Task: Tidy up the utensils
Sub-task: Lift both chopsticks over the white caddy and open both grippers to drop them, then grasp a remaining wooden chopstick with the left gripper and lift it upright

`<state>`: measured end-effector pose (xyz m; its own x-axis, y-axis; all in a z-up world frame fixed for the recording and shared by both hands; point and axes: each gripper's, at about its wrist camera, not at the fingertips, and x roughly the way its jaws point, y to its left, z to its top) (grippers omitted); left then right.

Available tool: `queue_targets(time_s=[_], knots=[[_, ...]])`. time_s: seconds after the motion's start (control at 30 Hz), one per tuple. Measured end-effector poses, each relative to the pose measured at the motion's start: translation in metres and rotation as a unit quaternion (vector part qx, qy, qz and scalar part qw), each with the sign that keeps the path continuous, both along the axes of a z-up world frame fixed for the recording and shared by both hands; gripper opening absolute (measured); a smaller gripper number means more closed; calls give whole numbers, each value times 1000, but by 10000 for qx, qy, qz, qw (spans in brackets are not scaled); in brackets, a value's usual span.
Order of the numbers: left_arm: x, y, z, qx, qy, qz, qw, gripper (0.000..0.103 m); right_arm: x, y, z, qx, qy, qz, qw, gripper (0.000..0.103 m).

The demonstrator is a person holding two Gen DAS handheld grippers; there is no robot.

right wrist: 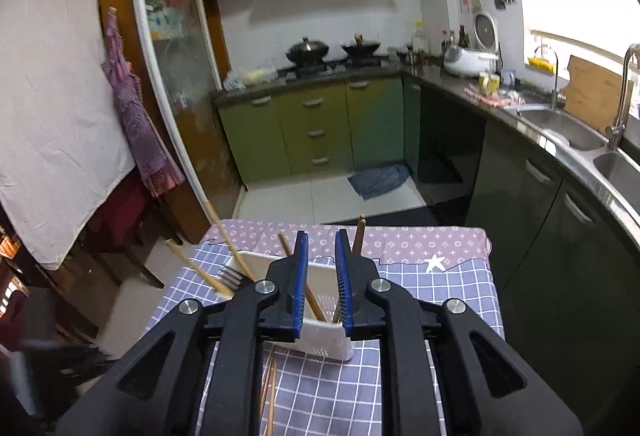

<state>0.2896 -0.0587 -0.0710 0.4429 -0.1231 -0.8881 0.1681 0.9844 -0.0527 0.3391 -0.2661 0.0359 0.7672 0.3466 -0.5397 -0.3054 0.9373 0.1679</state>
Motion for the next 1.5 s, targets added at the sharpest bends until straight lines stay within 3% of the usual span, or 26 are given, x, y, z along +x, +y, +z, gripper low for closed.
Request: queue_targets(time_s=[0.07, 0.27, 0.57, 0.8, 1.07, 1.13, 1.23, 1.37, 1.5], knots=[[9, -6, -17, 11, 230, 26, 9997, 45, -21, -3, -5, -64, 30, 125, 9999, 25], [38, -24, -65, 72, 860, 196, 9961, 45, -62, -15, -59, -517, 537, 324, 9967, 26], [60, -45, -93, 400, 1191, 359, 9914, 45, -72, -66, -133, -413, 1320, 116, 9903, 26], [66, -54, -106, 653, 1302, 432, 9884, 36, -72, -75, -143, -325, 1474, 176, 9884, 31], [74, -57, -112, 618, 1303, 485, 9884, 34, -72, -70, -147, -293, 1562, 246, 9870, 31], [78, -60, -112, 593, 1266, 453, 9891, 29, -73, -70, -150, -294, 1596, 264, 9864, 31], [81, -64, -111, 645, 1243, 408, 9893, 9, -73, -70, -152, -287, 1654, 266, 9855, 31], [74, -61, -105, 595, 1126, 377, 9911, 8, -74, -71, -153, -284, 1686, 258, 9849, 31], [57, -55, -84, 621, 735, 324, 9948, 8, -76, -67, -154, -320, 1726, 295, 9840, 31]])
